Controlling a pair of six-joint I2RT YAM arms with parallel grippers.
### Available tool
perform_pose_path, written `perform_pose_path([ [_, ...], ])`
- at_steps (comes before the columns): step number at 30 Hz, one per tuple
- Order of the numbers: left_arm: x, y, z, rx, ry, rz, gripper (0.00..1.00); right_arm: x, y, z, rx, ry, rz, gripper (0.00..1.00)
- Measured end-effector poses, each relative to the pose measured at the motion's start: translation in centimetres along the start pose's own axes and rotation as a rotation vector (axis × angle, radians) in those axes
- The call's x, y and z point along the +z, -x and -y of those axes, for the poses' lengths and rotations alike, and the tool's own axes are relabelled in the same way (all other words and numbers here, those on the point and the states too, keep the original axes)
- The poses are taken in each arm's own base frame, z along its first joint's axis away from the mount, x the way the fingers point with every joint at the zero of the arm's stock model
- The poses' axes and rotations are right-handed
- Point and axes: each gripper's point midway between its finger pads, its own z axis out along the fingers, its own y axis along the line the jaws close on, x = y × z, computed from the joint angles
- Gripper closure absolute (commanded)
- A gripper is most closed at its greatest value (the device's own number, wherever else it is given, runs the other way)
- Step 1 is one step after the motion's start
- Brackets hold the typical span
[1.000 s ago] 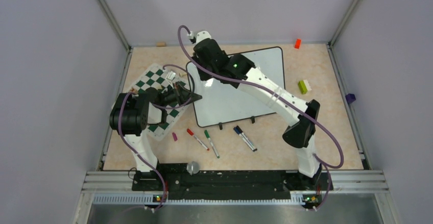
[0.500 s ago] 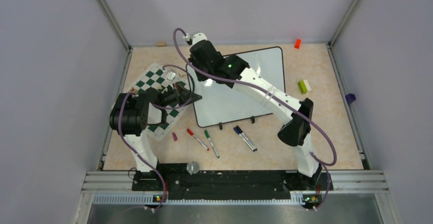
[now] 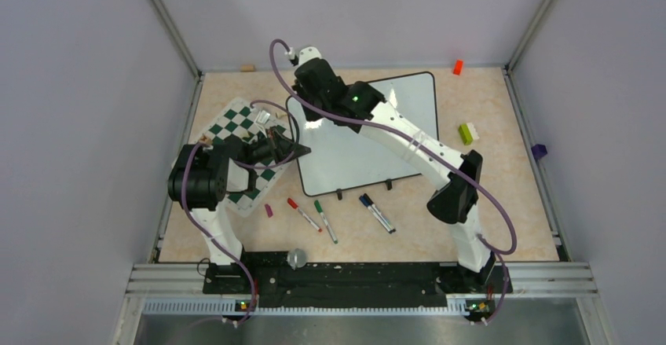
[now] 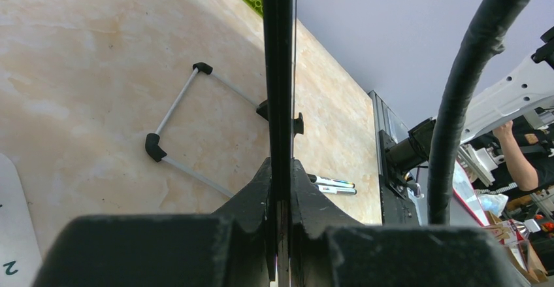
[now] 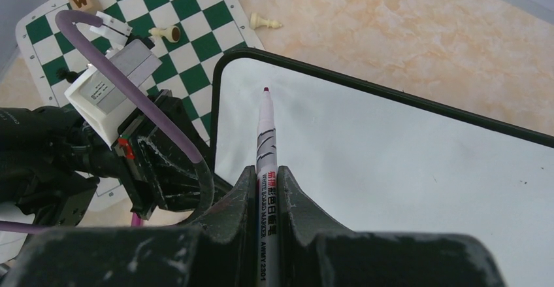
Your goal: Write a sentence on the whiteboard
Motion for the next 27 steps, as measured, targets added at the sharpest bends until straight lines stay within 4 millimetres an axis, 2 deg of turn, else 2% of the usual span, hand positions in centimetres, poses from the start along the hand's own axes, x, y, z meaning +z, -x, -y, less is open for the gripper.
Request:
perform_pose_path([
  [14,0.0,0.0,0.0,0.008,0.001,0.002,1.0,0.5,0.6,0.4,0.007,-0.002,0.02,1.0],
  [27,0.0,0.0,0.0,0.0,0.005,0.002,1.0,1.2,0.2,0.1,0.005,0.003,0.012,1.0],
])
